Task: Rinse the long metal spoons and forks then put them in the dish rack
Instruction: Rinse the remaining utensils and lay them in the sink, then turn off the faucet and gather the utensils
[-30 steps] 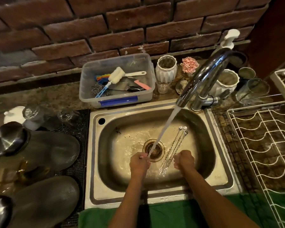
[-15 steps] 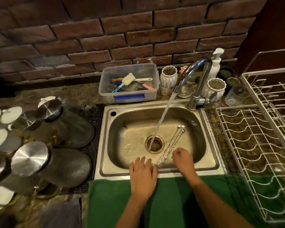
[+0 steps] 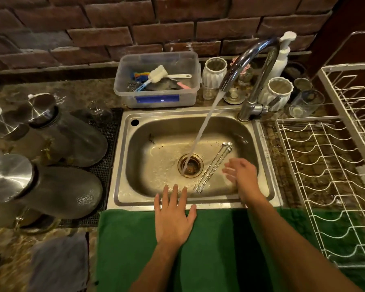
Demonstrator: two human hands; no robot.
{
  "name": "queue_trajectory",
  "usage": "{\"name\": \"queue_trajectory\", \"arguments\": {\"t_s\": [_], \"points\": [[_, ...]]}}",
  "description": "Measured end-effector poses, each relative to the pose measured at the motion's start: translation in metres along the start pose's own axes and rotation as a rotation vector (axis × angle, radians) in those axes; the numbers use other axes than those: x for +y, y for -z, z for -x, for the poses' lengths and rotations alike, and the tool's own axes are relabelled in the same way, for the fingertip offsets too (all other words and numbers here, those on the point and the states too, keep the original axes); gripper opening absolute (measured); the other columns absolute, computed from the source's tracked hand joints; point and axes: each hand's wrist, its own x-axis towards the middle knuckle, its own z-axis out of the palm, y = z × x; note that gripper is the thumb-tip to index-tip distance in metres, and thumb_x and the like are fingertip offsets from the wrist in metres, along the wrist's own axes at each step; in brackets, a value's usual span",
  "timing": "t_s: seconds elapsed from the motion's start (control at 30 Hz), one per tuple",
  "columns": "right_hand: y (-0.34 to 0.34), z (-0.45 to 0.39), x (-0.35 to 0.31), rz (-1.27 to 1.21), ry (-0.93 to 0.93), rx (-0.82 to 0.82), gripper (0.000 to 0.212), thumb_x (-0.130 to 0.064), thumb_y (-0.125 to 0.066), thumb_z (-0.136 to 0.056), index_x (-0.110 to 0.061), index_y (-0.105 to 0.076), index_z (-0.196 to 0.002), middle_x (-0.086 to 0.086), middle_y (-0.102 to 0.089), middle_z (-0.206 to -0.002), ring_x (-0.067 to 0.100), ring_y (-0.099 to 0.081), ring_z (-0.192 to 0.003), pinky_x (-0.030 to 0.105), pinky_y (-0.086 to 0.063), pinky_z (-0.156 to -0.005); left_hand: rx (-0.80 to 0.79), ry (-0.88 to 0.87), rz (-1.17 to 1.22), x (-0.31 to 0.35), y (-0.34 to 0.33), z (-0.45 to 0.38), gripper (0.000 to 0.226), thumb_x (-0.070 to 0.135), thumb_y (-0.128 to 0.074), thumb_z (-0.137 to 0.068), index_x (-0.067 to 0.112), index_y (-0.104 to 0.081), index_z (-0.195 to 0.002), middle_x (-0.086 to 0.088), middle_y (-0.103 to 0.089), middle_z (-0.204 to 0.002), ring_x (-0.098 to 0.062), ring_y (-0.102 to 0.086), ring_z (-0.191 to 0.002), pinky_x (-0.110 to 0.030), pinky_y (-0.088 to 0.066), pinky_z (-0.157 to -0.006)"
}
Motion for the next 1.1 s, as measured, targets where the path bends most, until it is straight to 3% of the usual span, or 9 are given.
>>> {"name": "queue_trajectory", "arguments": {"t_s": [0.1,0.23,0.4,0.47,0.53,0.6,0.63,0.9,1.1], "points": [[0.019,-0.041,-0.041,-0.282,-0.075,0.063,0.028,-0.028,-0.047,-0.103,-0.011,-0.056,-0.124,0.004,-0.064,-0.103,0.021,-0.065,-0.094,0.037,-0.054,-0.086,0.0,0.01,0.008,0.0,0.0,-0.001,0.062,0.061,-0.031,-0.097,0.027,-0.049,-0.146,-0.005,-0.046,-0.156,-0.031,-0.033,-0.149,-0.057,-0.021,-0.12],[0.034,-0.089,-0.09,-0.426,-0.065,0.114,0.021,-0.038,-0.041,-0.105,-0.021,-0.053,-0.104,-0.003,-0.048,-0.078,0.01,-0.047,-0.065,0.028,-0.048,-0.071,-0.016,0.012,-0.003,-0.001,-0.002,-0.002,0.062,0.062,-0.031,-0.096,0.028,-0.048,-0.146,-0.004,-0.048,-0.155,-0.03,-0.035,-0.148,-0.057,-0.023,-0.119],[0.037,-0.127,-0.123,-0.525,-0.044,0.218,0.019,-0.036,-0.046,-0.102,-0.02,-0.055,-0.103,-0.001,-0.051,-0.074,0.01,-0.046,-0.058,0.023,-0.037,-0.053,-0.019,0.03,0.021,0.0,-0.003,-0.003,0.061,0.061,-0.036,-0.095,0.028,-0.051,-0.145,-0.002,-0.053,-0.151,-0.03,-0.042,-0.143,-0.056,-0.028,-0.117],[0.034,-0.136,-0.131,-0.561,-0.09,0.15,0.039,-0.044,-0.046,-0.102,-0.018,-0.058,-0.127,0.002,-0.066,-0.104,0.016,-0.061,-0.084,0.026,-0.044,-0.062,-0.017,0.039,0.028,0.001,-0.003,-0.003,0.06,0.06,-0.038,-0.094,0.028,-0.053,-0.143,-0.002,-0.056,-0.148,-0.029,-0.045,-0.14,-0.056,-0.028,-0.116],[0.032,-0.143,-0.136,-0.626,-0.137,0.08,0.056,-0.055,-0.037,-0.101,-0.02,-0.051,-0.143,0.003,-0.061,-0.136,0.021,-0.059,-0.115,0.032,-0.05,-0.083,-0.019,0.041,0.032,0.001,-0.002,-0.003,0.059,0.059,-0.04,-0.094,0.027,-0.054,-0.141,-0.002,-0.059,-0.145,-0.029,-0.048,-0.138,-0.056,-0.029,-0.116],[0.033,-0.147,-0.141,-0.695,-0.156,0.023,0.067,-0.062,-0.026,-0.1,-0.019,-0.046,-0.147,0.004,-0.052,-0.149,0.023,-0.05,-0.134,0.037,-0.04,-0.11,-0.023,0.047,0.034,0.0,-0.001,-0.003,0.058,0.059,-0.04,-0.094,0.026,-0.056,-0.139,-0.002,-0.06,-0.143,-0.028,-0.05,-0.136,-0.056,-0.029,-0.116],[0.034,-0.149,-0.144,-0.726,-0.156,0.008,0.07,-0.064,-0.023,-0.1,-0.019,-0.045,-0.148,0.004,-0.051,-0.151,0.024,-0.048,-0.137,0.039,-0.035,-0.115,-0.022,0.05,0.033,0.001,-0.001,-0.003,0.059,0.059,-0.039,-0.094,0.026,-0.056,-0.139,-0.002,-0.061,-0.142,-0.028,-0.051,-0.135,-0.056,-0.029,-0.116],[0.032,-0.144,-0.151,-0.786,-0.138,0.02,0.064,-0.06,-0.03,-0.101,-0.017,-0.051,-0.144,0.003,-0.055,-0.147,0.021,-0.053,-0.133,0.034,-0.039,-0.107,-0.005,0.049,0.042,0.002,0.002,-0.002,0.057,0.058,-0.041,-0.094,0.023,-0.06,-0.136,-0.002,-0.064,-0.137,-0.027,-0.053,-0.133,-0.054,-0.029,-0.116],[0.016,-0.138,-0.154,-0.848,-0.052,0.187,0.048,-0.049,-0.049,-0.1,-0.021,-0.049,-0.139,0.005,-0.065,-0.133,0.025,-0.066,-0.116,0.042,-0.055,-0.094,0.003,0.046,0.053,0.003,0.002,-0.002,0.054,0.056,-0.044,-0.093,0.022,-0.063,-0.131,-0.003,-0.067,-0.131,-0.028,-0.055,-0.129,-0.055,-0.031,-0.114]]}}
